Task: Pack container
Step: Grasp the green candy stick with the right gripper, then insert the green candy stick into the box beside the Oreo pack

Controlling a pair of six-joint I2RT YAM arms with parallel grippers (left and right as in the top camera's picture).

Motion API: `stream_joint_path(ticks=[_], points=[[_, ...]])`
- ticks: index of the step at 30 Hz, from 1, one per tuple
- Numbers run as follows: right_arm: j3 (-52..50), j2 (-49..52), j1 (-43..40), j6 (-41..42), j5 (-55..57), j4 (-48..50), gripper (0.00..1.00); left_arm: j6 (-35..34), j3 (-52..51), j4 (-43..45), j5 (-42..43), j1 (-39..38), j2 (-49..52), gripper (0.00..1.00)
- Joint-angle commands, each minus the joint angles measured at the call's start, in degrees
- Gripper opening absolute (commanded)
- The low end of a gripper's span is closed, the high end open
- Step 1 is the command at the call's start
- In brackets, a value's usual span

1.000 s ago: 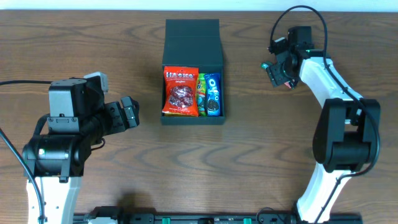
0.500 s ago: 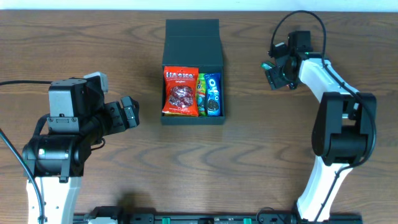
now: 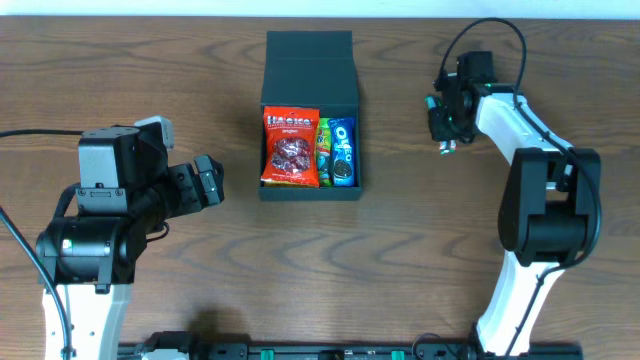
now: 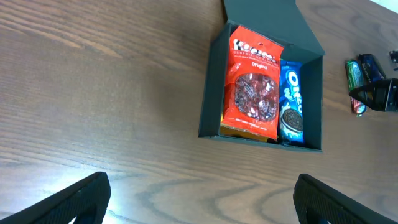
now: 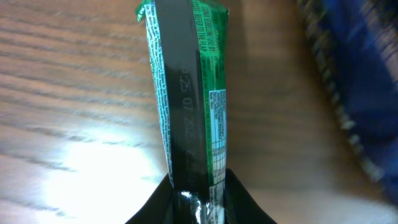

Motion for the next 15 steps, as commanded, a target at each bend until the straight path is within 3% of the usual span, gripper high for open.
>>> stream_joint_path(ticks=[1,9,15], points=[[2.9,-0.9,2.5,7.3,-7.1,-3.4,0.13,-0.2,1.3,-0.3,-0.6,-0.2,0.1,0.95],[13.1,-8.0,11.5,17.6,-11.7,-19.8,0.06,-0.2,1.3,-1.1,-0.6,-0.2,0.1,0.95],[13.8,-12.8,19.3,28.7,-11.7,-23.1,0.08,-0.2,1.3,-1.7,-0.5,-0.2,0.1,0.95]])
